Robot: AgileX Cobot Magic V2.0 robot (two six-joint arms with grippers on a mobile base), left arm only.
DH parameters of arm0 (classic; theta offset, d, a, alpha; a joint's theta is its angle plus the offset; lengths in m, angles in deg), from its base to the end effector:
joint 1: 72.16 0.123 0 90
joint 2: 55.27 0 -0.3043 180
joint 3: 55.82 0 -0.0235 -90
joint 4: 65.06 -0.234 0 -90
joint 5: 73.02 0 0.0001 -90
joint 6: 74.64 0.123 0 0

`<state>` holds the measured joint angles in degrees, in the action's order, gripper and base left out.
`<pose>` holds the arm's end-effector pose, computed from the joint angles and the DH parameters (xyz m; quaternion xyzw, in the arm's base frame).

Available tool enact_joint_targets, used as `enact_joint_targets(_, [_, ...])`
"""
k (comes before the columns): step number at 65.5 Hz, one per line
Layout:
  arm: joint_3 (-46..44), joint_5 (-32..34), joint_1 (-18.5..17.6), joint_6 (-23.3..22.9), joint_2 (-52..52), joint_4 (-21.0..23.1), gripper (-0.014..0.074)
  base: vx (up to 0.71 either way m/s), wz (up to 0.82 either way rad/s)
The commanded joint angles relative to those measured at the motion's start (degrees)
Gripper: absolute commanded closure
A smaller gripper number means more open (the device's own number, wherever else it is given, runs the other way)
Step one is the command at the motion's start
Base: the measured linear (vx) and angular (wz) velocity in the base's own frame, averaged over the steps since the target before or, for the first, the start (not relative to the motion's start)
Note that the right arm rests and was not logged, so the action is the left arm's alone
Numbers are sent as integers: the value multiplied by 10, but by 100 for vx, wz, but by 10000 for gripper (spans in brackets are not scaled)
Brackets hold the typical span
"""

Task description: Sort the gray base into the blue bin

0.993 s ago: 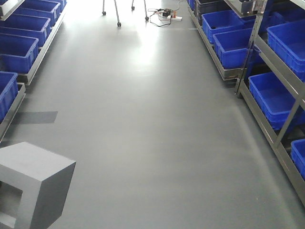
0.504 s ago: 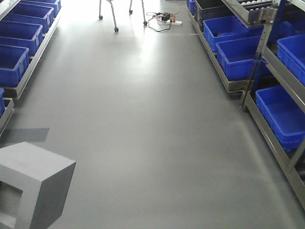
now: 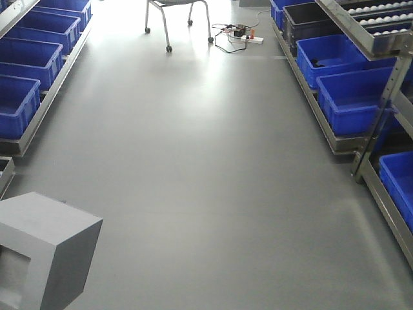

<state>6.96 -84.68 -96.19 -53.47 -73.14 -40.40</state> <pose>0.0505 -0.0339 0.2748 0.1591 0.6970 -0.1928 0.6721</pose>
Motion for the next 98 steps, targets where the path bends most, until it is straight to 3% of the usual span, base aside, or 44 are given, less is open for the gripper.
enact_joint_targets(1, [-16, 59, -1, -4, -5, 11, 602, 45, 7])
enact_joint_targets(98, [-16, 59, -1, -4, -5, 11, 602, 40, 10])
